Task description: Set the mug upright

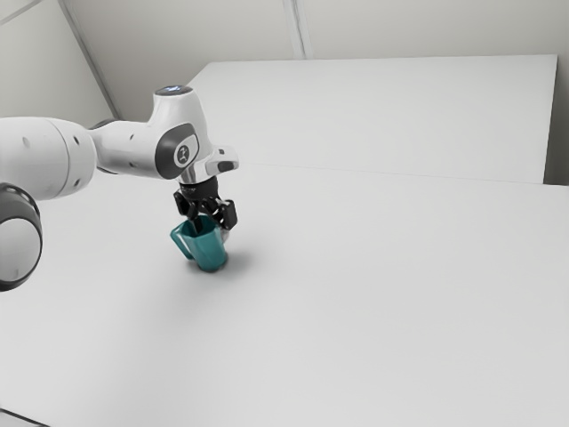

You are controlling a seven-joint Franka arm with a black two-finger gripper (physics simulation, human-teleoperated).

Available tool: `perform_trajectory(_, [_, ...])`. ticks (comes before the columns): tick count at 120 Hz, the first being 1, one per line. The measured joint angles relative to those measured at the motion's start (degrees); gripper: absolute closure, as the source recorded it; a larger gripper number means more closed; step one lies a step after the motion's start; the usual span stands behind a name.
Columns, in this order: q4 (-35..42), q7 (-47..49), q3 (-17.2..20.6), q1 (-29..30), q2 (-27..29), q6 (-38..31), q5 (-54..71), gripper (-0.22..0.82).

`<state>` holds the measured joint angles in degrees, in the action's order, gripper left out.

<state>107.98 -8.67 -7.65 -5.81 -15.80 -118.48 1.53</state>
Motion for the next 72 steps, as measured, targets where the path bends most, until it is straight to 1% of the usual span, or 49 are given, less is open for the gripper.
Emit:
perform_trajectory(12, [-0.82,-0.19,0.00,0.00,1.01,0.31,-0.02,0.10])
perform_trajectory(28, [-1.07,-0.44,0.01,-0.08,5.08,1.24,-0.06,0.05])
perform_trajectory(54, [-2.03,-0.83,0.01,-0.08,12.53,6.08,-0.82,0.02])
perform_trajectory(72, [-5.11,-0.97,0.00,0.12,13.92,10.75,-1.91,0.01])
